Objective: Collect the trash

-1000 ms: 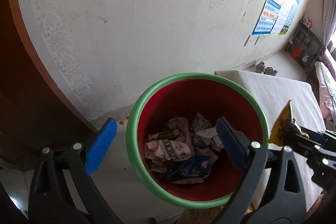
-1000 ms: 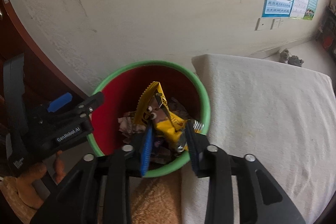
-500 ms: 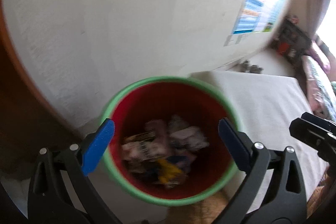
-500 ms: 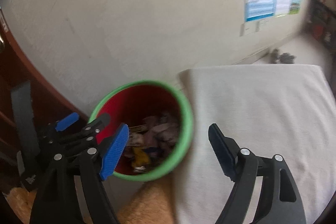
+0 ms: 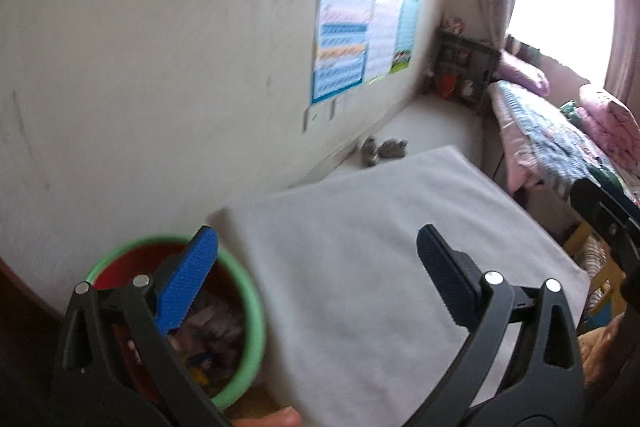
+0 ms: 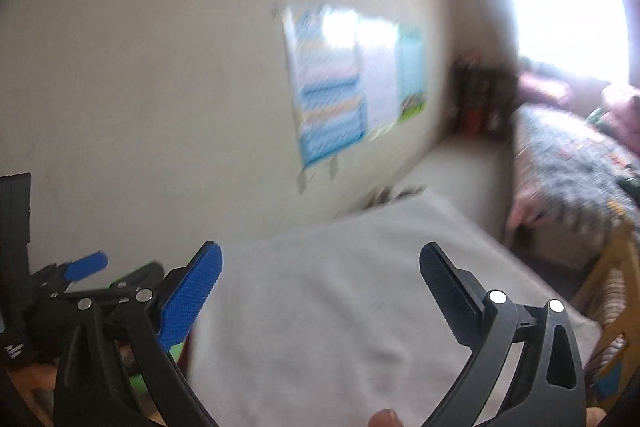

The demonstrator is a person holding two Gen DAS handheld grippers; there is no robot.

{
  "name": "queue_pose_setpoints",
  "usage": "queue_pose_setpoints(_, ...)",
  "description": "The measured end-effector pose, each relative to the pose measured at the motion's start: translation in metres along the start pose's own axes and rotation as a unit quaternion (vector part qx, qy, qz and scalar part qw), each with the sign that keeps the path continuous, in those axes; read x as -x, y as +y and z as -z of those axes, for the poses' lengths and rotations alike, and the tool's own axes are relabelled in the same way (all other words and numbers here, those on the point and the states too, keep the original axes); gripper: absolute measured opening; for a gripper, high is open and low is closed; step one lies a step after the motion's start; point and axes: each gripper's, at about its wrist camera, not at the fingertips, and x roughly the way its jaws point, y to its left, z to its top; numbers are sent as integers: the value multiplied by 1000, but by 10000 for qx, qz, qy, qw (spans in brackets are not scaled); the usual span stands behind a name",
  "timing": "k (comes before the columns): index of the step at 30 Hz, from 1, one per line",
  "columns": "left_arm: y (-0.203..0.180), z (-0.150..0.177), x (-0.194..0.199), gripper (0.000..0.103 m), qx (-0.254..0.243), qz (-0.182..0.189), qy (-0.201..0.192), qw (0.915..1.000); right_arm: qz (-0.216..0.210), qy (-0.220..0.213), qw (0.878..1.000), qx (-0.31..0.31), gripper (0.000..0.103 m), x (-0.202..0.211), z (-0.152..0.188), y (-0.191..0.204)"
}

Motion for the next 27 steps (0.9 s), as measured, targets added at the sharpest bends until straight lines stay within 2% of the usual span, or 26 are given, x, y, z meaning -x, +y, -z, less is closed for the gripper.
queue_pose_setpoints(2,-15,-5,6,97,-110,-3,-212,9997,369,-247,9989,130,96,5,-3,-7)
queue_pose_setpoints(7,-34,-11,11,97,-166,60,-342,9993,328,111,9993,-114,96,0,-4,-25)
queue_pose_setpoints(20,-41,-7,15,97,-119,-203,-486,9985,547,374,9978,-47,96,-5,10,-25)
queue_pose_setpoints(27,-42,-4,14,97,-169,-105,-435,9989,570,476,9972,-64,96,-7,12,-26)
